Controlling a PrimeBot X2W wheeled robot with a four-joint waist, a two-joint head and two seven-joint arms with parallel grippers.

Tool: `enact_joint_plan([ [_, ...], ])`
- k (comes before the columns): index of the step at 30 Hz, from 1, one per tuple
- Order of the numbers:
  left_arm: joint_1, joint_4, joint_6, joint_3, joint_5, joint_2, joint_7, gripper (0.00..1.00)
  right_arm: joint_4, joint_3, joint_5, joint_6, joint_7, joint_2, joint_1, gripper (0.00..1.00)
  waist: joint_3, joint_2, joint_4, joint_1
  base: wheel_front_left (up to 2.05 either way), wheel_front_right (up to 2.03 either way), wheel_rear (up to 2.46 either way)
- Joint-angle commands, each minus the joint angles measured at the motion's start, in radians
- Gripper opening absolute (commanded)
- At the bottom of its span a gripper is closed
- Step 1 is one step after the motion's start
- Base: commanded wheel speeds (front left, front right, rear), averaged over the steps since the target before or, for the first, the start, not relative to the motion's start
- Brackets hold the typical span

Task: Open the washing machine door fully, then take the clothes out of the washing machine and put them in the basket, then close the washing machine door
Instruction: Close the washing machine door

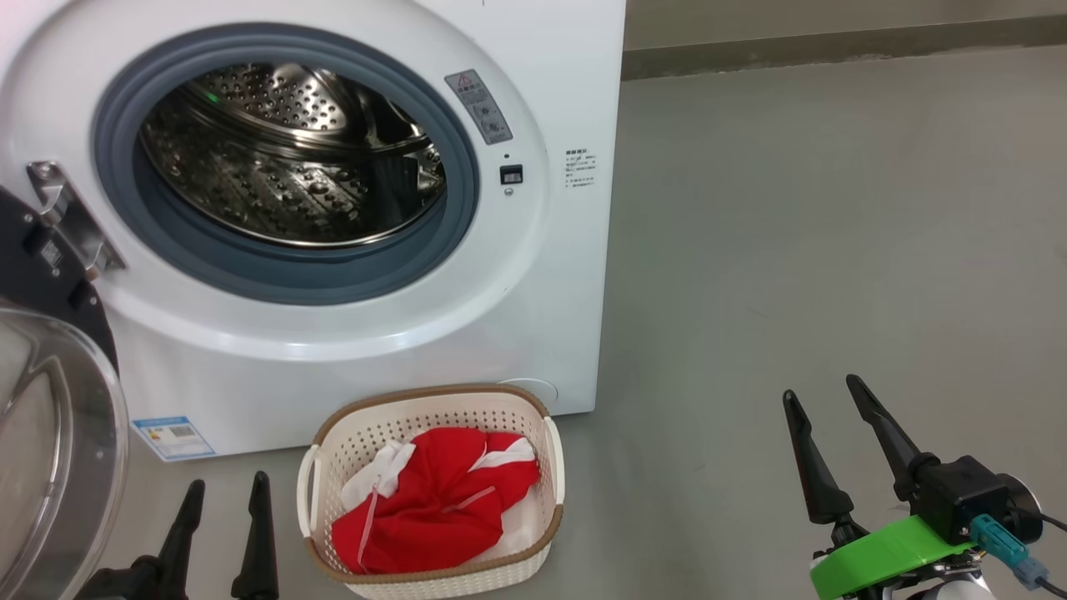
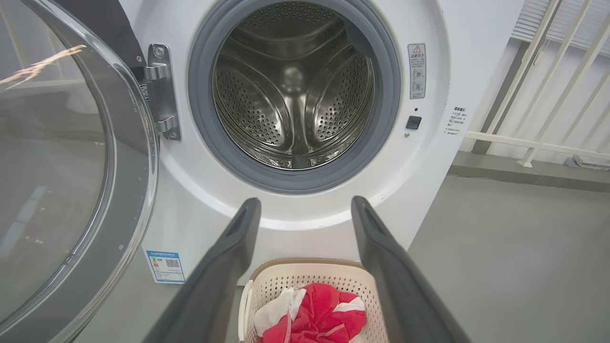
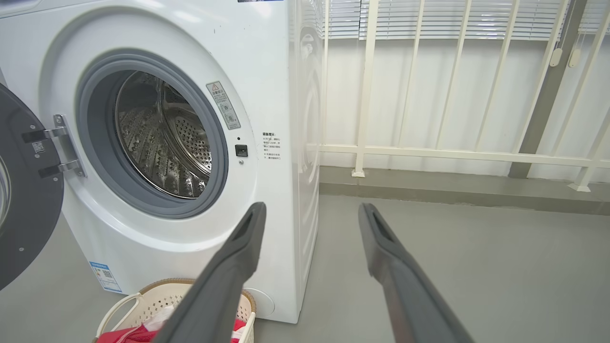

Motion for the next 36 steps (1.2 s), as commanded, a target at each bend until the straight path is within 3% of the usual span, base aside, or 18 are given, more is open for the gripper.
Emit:
enact_joint_plan([
  [1,-0.013,-0.028,-0.006,0.025,-0.004,0.01,-0.012,1.0,-0.021,0.029,0.01,0.006,-0.006,-0.013,-0.019,1.0,0.0,-0.0001,0.002,0.0,-0.59,0.59,0.0],
  [19,-0.013,-0.043,-0.006,0.031,0.005,0.005,-0.012,1.0,-0.017,0.054,0.015,0.006,-0.006,-0.01,-0.02,1.0,-0.002,-0.0001,0.047,0.0,-0.05,0.05,0.0],
  [36,-0.003,-0.116,0.06,0.025,0.019,0.003,-0.012,1.0,-0.014,0.127,0.024,0.006,-0.006,-0.012,-0.057,1.0,0.006,-0.0001,0.223,0.0,0.0,0.0,0.0],
])
